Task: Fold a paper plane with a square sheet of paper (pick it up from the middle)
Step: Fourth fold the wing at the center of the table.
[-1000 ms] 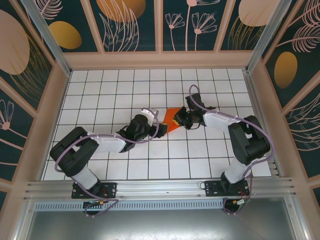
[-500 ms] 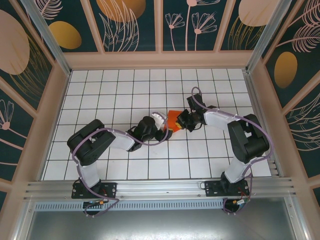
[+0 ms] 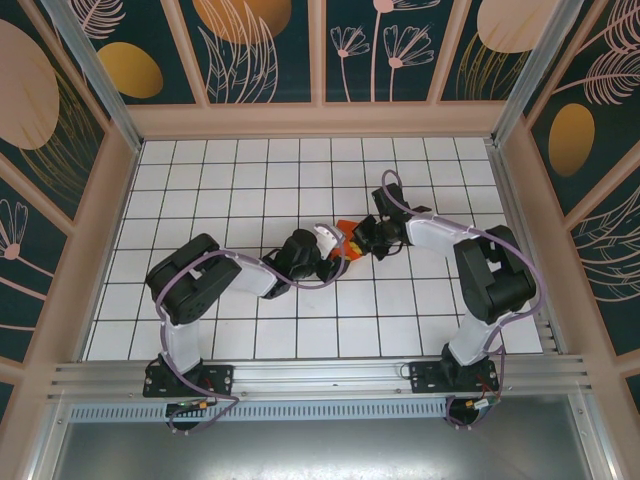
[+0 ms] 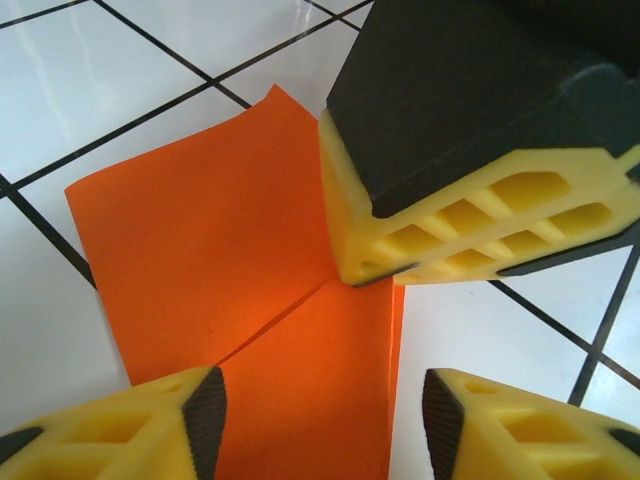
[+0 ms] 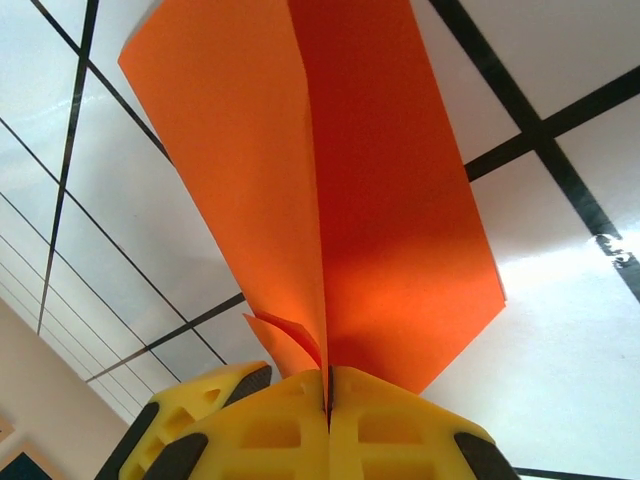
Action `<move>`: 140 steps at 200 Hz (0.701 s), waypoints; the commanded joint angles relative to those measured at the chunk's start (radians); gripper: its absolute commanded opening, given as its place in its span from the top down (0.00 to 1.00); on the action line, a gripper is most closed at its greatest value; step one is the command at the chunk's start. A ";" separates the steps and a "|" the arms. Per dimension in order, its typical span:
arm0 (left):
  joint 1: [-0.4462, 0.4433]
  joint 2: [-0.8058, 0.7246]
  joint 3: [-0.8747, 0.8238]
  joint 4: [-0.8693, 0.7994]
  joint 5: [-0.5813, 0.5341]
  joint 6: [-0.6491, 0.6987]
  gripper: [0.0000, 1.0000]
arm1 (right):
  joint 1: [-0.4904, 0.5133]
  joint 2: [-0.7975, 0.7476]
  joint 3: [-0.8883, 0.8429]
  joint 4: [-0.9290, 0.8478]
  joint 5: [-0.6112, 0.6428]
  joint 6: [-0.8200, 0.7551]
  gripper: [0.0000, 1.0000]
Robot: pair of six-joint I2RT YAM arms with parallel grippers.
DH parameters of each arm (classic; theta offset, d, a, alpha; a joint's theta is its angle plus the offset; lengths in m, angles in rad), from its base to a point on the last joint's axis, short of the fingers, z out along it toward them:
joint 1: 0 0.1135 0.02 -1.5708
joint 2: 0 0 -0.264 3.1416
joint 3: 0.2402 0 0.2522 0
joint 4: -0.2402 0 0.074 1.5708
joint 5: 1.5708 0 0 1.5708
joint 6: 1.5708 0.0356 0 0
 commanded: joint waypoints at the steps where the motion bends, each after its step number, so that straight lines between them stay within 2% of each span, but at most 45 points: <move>1: -0.008 0.016 0.029 -0.012 0.022 0.019 0.51 | 0.002 0.029 0.033 -0.042 -0.030 0.001 1.00; 27: -0.007 0.014 0.027 -0.016 0.009 0.012 0.62 | 0.009 0.041 0.042 -0.044 -0.038 -0.006 0.99; 54: -0.007 0.017 0.015 -0.018 -0.007 0.015 0.72 | 0.010 0.037 0.048 -0.045 -0.046 -0.017 0.92; 79: -0.007 0.014 0.007 -0.018 -0.013 0.018 0.82 | 0.006 0.027 0.059 -0.055 -0.040 -0.033 0.78; 116: -0.007 0.000 -0.007 -0.002 0.001 -0.016 0.88 | -0.024 -0.008 0.064 -0.068 -0.022 -0.079 0.52; 140: -0.006 -0.015 -0.016 -0.005 0.009 -0.093 0.88 | -0.064 -0.063 0.015 -0.001 -0.018 -0.142 0.45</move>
